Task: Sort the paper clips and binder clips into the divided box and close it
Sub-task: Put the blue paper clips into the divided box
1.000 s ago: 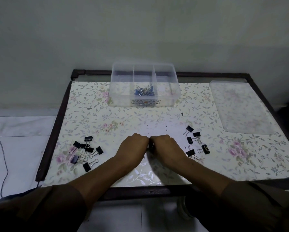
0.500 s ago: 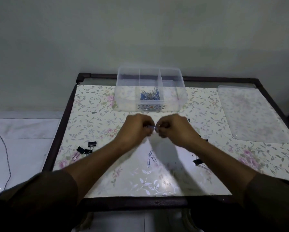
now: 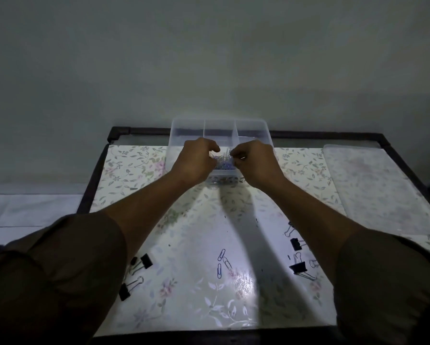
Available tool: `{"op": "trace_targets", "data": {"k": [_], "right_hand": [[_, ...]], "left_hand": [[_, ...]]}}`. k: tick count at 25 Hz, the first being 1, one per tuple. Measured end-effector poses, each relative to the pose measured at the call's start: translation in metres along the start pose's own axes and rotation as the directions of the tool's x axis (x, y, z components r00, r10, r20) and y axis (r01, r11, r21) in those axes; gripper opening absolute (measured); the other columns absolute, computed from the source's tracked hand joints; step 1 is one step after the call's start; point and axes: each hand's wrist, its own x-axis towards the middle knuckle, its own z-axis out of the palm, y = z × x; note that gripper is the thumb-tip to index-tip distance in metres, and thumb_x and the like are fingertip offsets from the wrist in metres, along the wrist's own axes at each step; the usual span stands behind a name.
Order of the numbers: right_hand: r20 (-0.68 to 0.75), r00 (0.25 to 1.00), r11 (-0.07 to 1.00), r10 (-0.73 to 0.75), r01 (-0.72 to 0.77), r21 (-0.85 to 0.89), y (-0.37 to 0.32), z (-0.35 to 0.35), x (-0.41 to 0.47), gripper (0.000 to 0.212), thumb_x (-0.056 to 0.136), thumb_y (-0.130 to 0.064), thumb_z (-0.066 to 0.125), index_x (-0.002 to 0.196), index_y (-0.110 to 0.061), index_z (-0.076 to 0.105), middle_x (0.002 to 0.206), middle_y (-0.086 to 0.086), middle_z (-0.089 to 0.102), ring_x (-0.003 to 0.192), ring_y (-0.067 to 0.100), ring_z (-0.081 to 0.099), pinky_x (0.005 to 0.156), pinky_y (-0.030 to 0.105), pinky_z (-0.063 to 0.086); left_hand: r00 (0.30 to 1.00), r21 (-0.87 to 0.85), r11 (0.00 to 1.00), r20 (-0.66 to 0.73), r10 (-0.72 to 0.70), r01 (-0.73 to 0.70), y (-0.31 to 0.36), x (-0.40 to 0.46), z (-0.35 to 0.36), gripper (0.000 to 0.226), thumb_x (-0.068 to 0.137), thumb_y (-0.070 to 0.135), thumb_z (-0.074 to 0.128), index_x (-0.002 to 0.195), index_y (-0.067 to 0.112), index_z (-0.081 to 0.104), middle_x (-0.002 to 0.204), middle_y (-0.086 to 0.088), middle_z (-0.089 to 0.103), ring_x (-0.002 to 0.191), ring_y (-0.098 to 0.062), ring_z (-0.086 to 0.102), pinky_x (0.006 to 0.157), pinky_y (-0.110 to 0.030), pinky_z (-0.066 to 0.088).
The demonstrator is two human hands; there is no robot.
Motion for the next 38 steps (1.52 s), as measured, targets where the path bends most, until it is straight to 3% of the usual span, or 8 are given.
{"op": "trace_targets", "data": {"k": [4,7,10,18,22,26,32,38], "right_hand": [[0.003,1.000,0.999,-0.020,0.020,0.033,0.004,-0.010,-0.056,0.017,0.091,-0.015,0.071,0.106,-0.016,0.077,0.102,0.003,0.079,0.085,0.014,0.073,0.087,0.027,0.056],[0.375,0.927,1.000,0.012,-0.008,-0.011,0.012,-0.002,-0.111,0.038,0.087,-0.026,0.077,0.123,-0.021,0.068,0.114,0.003,0.074,0.091,0.016,0.070,0.089,0.038,0.058],[0.602,0.797,0.959,-0.050,0.206,-0.193,0.014,0.012,-0.149,0.057,0.085,-0.040,0.074,0.137,-0.032,0.052,0.125,0.000,0.058,0.104,0.019,0.061,0.087,0.040,0.055],[0.548,0.814,0.875,-0.192,0.395,-0.279,0.011,0.026,-0.162,0.012,0.095,-0.021,0.054,0.104,-0.020,0.062,0.102,0.002,0.057,0.088,0.024,0.057,0.065,0.037,0.047],[0.550,0.811,0.869,-0.200,0.405,-0.282,0.014,0.028,-0.161,0.007,0.096,-0.017,0.054,0.090,-0.015,0.058,0.091,0.003,0.051,0.074,0.022,0.049,0.059,0.036,0.041],[0.529,0.829,0.885,-0.184,0.374,-0.278,0.017,0.028,-0.159,0.011,0.092,-0.010,0.053,0.084,-0.017,0.052,0.085,0.005,0.053,0.072,0.027,0.055,0.062,0.039,0.045],[0.372,0.926,0.961,-0.060,0.154,-0.230,0.024,0.022,-0.159,0.013,0.094,-0.009,0.054,0.102,-0.019,0.058,0.087,0.008,0.068,0.075,0.027,0.063,0.065,0.038,0.055],[0.391,0.918,0.903,-0.070,0.225,-0.366,0.019,0.026,-0.168,0.022,0.091,-0.004,0.050,0.106,-0.015,0.061,0.095,0.010,0.061,0.077,0.030,0.061,0.061,0.037,0.049]], "left_hand": [[0.993,-0.090,0.990,-0.064,0.103,-0.109,-0.004,-0.055,-0.006,0.026,0.088,0.013,0.068,0.114,0.015,0.068,0.116,-0.005,0.062,0.093,-0.016,0.067,0.083,-0.031,0.055],[0.978,0.111,0.993,0.209,0.024,-0.048,-0.006,-0.114,0.006,0.032,0.082,0.029,0.076,0.111,0.019,0.064,0.110,-0.006,0.057,0.095,-0.021,0.062,0.078,-0.029,0.047],[0.904,0.254,0.966,0.403,-0.144,0.041,-0.002,-0.161,0.030,0.038,0.078,0.040,0.075,0.105,0.017,0.060,0.105,-0.004,0.060,0.095,-0.021,0.060,0.073,-0.030,0.046],[0.938,0.281,0.959,0.327,-0.118,0.023,0.007,-0.193,0.055,0.011,0.090,0.025,0.060,0.091,0.015,0.056,0.099,-0.005,0.062,0.089,-0.021,0.060,0.066,-0.027,0.037],[0.948,0.361,0.932,0.303,-0.097,-0.020,0.012,-0.190,0.060,0.032,0.089,0.013,0.051,0.064,0.018,0.031,0.069,0.002,0.042,0.067,-0.019,0.048,0.055,-0.029,0.028],[0.949,0.403,0.913,0.309,-0.068,-0.066,0.015,-0.189,0.061,0.037,0.087,0.007,0.048,0.061,0.020,0.024,0.066,0.002,0.032,0.055,-0.014,0.034,0.050,-0.028,0.023],[0.947,0.242,0.966,0.281,-0.155,0.086,0.000,-0.179,0.064,0.024,0.085,0.023,0.058,0.068,0.017,0.042,0.071,0.000,0.050,0.060,-0.017,0.049,0.050,-0.031,0.036],[0.939,0.139,0.972,0.266,-0.219,0.187,-0.009,-0.166,0.058,0.013,0.081,0.022,0.062,0.080,0.009,0.059,0.077,-0.007,0.064,0.072,-0.026,0.062,0.060,-0.033,0.047]]}}
